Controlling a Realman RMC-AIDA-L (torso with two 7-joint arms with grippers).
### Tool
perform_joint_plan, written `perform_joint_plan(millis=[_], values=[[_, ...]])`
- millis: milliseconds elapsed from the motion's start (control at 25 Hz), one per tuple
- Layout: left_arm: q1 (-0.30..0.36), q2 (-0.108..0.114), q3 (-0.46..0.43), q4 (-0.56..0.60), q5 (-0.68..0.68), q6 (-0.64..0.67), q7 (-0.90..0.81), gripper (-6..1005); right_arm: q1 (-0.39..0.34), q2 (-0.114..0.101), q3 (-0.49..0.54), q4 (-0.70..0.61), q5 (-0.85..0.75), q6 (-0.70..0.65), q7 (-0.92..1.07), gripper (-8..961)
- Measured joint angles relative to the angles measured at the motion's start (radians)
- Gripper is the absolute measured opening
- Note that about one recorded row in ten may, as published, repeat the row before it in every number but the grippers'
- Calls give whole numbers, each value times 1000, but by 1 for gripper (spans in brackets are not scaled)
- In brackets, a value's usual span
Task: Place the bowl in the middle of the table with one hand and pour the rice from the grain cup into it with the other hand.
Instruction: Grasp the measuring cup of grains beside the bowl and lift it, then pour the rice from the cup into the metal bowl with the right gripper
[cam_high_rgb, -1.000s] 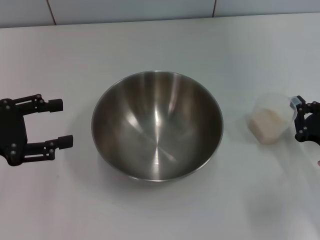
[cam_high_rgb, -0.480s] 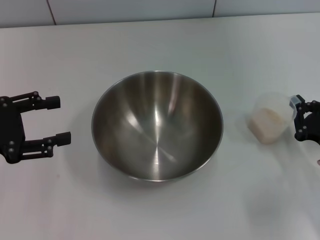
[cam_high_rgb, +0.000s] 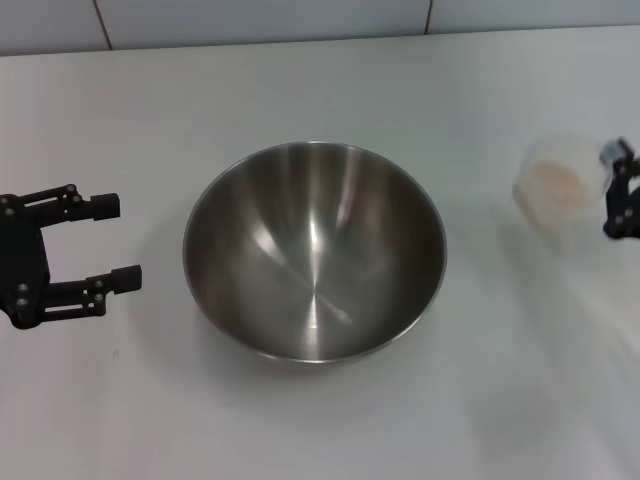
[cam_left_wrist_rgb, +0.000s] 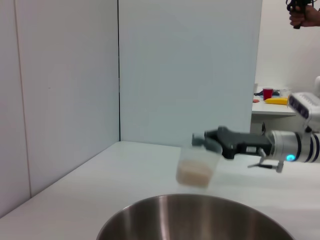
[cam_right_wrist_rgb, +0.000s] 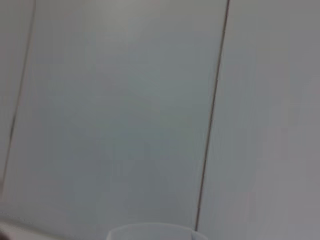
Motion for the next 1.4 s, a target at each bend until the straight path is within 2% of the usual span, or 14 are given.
perform_joint_plan(millis=[80, 360, 800, 880, 1200, 1400], values=[[1, -1, 0, 0, 0, 0, 0, 786, 19, -3, 3, -11, 0, -58, 0, 13], [4, -3, 0, 0, 0, 0, -5, 786, 78, -5, 1, -60, 1, -121, 7, 13], [2, -12, -27, 1, -2, 0, -3, 786, 179, -7, -17, -109, -6, -146, -8, 12], [1, -13, -37, 0, -2, 0, -2, 786, 207, -5, -64, -114, -6, -146, -75, 12], [8, -13, -51, -1, -6, 3, 3, 786, 259, -3, -134, -121, -7, -145, -138, 12], [12, -16, -54, -1, -7, 4, 4, 786, 293, -1, -175, -120, -6, -124, -259, 12]])
